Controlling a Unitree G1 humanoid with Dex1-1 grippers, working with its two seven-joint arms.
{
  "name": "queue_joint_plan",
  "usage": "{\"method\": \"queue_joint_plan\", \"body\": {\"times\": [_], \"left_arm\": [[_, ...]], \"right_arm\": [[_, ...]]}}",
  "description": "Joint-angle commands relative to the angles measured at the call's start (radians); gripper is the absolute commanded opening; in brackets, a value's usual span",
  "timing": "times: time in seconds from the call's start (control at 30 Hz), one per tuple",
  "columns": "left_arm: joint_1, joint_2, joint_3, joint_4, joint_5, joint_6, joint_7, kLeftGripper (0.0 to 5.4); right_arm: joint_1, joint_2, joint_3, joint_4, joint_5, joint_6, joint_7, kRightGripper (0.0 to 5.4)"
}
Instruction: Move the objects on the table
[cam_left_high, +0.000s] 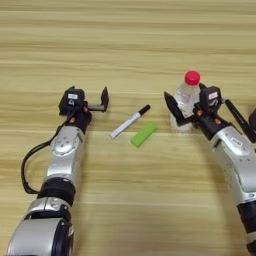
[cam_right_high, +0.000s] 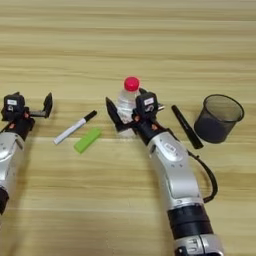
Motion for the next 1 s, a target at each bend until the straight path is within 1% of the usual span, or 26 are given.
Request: {"method": "queue_joint_plan", "body": {"times": [0.03,0.2,0.27,0.4,0.57,0.63,0.73,0.87,1.0], "left_arm": [[-0.007,-0.001,-0.003,0.01,0.006,-0.01,0.004,5.4],[-0.006,-0.001,-0.004,0.008,0.006,-0.01,0.002,5.4],[-0.006,-0.002,-0.004,0.007,0.006,-0.01,0.001,5.4],[-0.004,-0.003,-0.008,0.003,0.006,-0.011,-0.004,5.4],[-0.001,-0.006,-0.013,-0.006,0.001,-0.016,-0.02,5.4],[0.006,-0.008,-0.023,-0.025,-0.007,-0.018,-0.051,5.4],[0.03,-0.021,-0.053,-0.072,-0.018,-0.017,-0.119,5.4],[0.068,-0.035,-0.096,-0.144,-0.033,-0.018,-0.207,5.4],[0.111,-0.041,-0.144,-0.223,-0.049,-0.004,-0.295,5.4]], "right_arm": [[-0.015,0.006,-0.005,0.014,0.003,0.001,0.002,4.44],[-0.015,0.009,-0.008,0.016,0.004,0.003,0.003,3.75],[-0.015,0.009,-0.009,0.017,0.005,0.004,0.003,3.6],[-0.015,0.01,-0.011,0.019,0.006,0.003,0.002,3.34],[-0.014,0.006,-0.018,0.007,0.008,0.008,-0.003,3.27],[-0.014,0.002,-0.021,-0.017,0.008,0.017,-0.008,3.27],[-0.019,-0.006,-0.032,-0.056,0.012,0.029,-0.014,3.27],[-0.018,-0.015,-0.048,-0.106,0.019,0.051,-0.028,3.26],[-0.014,-0.015,-0.057,-0.19,0.033,0.084,-0.041,3.26]]}}
